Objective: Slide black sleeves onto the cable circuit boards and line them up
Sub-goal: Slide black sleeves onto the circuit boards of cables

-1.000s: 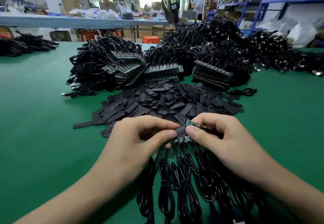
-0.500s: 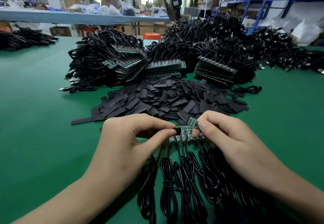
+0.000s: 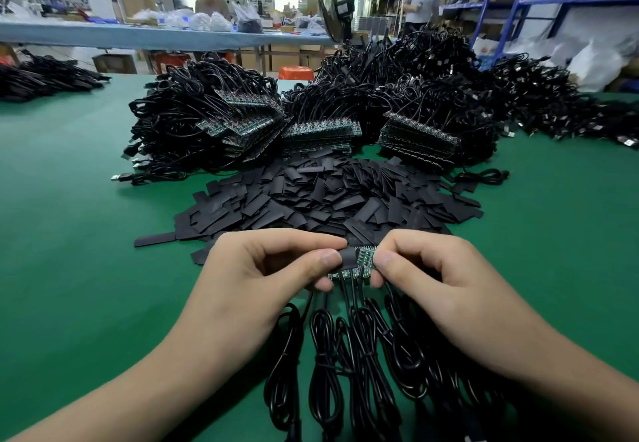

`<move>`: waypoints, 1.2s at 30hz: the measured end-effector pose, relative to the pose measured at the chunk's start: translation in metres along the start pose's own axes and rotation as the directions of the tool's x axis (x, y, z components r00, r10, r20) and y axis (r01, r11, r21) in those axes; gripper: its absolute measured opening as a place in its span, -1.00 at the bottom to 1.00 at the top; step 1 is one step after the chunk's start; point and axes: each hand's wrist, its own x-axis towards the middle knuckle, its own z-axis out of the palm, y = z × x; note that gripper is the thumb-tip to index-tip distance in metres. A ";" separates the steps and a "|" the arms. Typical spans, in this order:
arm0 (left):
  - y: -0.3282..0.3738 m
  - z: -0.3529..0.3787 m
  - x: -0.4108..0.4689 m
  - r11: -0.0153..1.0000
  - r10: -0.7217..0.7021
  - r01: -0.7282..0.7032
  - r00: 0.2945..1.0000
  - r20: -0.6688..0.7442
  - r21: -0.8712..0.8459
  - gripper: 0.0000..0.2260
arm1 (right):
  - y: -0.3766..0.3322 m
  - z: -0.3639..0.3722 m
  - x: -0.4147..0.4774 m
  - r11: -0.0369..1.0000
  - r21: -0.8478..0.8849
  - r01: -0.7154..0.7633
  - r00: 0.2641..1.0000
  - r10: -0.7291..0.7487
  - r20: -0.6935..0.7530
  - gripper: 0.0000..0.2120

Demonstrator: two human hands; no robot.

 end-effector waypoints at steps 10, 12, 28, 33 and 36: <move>-0.003 -0.004 -0.001 0.979 0.107 -0.109 0.994 0.018 0.171 -0.87 | -0.001 0.003 -0.003 0.995 -0.093 0.044 0.998 -0.039 0.053 -0.77; -0.001 -0.005 0.000 0.937 0.194 -0.201 0.980 0.052 0.286 -0.87 | -0.001 0.001 -0.003 0.998 -0.057 0.023 0.999 -0.021 0.036 -0.77; 0.002 -0.007 -0.002 0.691 0.411 -0.451 0.888 0.206 0.566 -0.81 | 0.001 -0.001 -0.003 0.995 -0.094 0.018 0.997 -0.010 0.081 -0.74; 0.000 -0.009 0.000 0.742 0.378 -0.406 0.911 0.167 0.534 -0.82 | 0.000 0.002 -0.002 0.977 -0.205 0.062 0.998 -0.056 0.037 -0.75; 0.001 -0.011 0.000 0.727 0.377 -0.441 0.897 0.231 0.526 -0.83 | 0.002 0.001 -0.002 0.992 -0.123 0.034 0.998 -0.028 0.052 -0.76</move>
